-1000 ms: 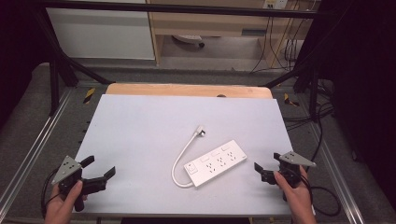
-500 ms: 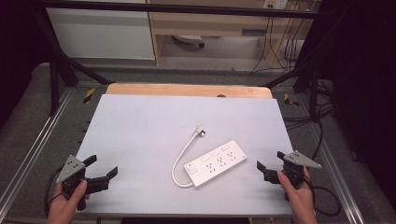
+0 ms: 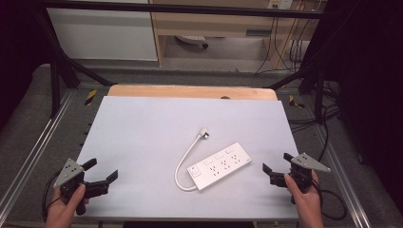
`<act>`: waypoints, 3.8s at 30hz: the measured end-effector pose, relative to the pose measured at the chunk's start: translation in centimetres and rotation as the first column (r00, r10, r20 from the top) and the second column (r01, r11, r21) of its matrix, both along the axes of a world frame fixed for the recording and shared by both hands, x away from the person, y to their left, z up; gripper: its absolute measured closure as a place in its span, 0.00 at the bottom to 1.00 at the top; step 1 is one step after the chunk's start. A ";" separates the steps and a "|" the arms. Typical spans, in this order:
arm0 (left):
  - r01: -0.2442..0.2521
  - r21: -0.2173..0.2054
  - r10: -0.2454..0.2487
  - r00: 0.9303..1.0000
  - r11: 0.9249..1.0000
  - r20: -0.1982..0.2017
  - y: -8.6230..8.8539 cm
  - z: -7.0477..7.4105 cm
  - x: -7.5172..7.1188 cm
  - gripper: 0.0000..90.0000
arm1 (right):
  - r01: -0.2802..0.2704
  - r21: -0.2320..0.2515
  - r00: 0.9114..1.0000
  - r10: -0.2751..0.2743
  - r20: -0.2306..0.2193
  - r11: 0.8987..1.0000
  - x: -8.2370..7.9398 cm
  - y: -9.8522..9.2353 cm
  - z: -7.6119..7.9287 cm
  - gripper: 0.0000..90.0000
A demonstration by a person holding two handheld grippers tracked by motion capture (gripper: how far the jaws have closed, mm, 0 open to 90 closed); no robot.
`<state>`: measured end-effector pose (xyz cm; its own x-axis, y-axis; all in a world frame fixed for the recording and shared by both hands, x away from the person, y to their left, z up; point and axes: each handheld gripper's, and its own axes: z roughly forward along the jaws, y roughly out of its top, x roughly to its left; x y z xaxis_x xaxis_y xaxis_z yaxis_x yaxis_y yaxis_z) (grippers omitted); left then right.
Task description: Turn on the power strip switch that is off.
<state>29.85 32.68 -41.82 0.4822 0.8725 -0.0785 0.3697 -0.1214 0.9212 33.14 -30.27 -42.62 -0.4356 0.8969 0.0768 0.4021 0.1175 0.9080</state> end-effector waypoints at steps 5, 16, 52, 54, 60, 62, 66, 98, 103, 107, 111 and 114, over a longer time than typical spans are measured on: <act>0.005 -0.004 -0.005 1.000 1.000 -0.001 0.0 0.0 0.1 0.06 | 0.008 0.009 1.000 -0.009 0.013 1.000 -0.1 0.0 0.2 0.03; 0.008 -0.004 -0.008 1.000 1.000 -0.004 0.1 0.0 0.1 0.06 | 0.020 0.024 0.998 -0.022 0.056 0.999 -0.5 0.0 0.8 0.02; 0.010 -0.003 -0.010 1.000 1.000 -0.007 0.1 -0.1 0.0 0.06 | -0.044 0.056 0.991 0.036 0.129 0.997 -0.1 3.0 3.8 0.02; 0.008 -0.005 -0.008 1.000 1.000 -0.008 0.1 -0.1 0.0 0.06 | -0.046 0.054 0.991 0.038 0.128 0.998 0.1 3.1 4.0 0.02; 0.009 -0.005 -0.009 1.000 1.000 -0.009 0.1 -0.1 0.0 0.06 | -0.061 0.037 0.991 0.056 0.125 0.997 0.8 3.5 4.6 0.02; 0.010 -0.003 -0.010 1.000 1.000 -0.006 0.1 -0.1 0.0 0.06 | -0.067 0.028 0.990 0.063 0.125 0.997 1.0 3.7 4.8 0.02; 0.012 0.001 -0.012 1.000 1.000 -0.001 0.2 -0.1 0.1 0.06 | -0.079 0.024 0.990 0.076 0.119 0.997 1.6 4.1 4.9 0.02; 0.012 0.007 -0.012 1.000 1.000 -0.019 0.3 -0.5 0.5 0.06 | -0.100 0.032 0.995 0.099 0.033 0.994 7.0 6.2 3.9 0.05; -0.003 0.012 0.003 0.999 1.000 -0.034 0.3 -0.7 0.6 0.07 | -0.107 0.020 0.994 0.107 0.013 0.994 7.7 6.6 3.9 0.05; -0.013 0.025 0.014 0.999 1.000 -0.041 0.4 -0.8 0.8 0.07 | -0.114 0.006 0.993 0.114 0.000 0.993 8.2 7.0 3.8 0.06; -0.015 0.024 0.016 0.999 1.000 -0.044 0.5 -0.9 0.9 0.07 | -0.112 -0.002 0.994 0.112 -0.006 0.994 8.6 7.3 3.7 0.07; -0.016 0.026 0.017 0.999 1.000 -0.045 0.5 -0.9 0.9 0.07 | -0.105 -0.005 0.994 0.105 -0.008 0.994 8.9 7.5 3.5 0.09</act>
<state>30.80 33.15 -42.72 0.4645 0.8822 -0.0778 0.4132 -0.1381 0.9001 42.02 -22.75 -39.09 -0.5272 0.8464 0.0754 0.3938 0.1647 0.9043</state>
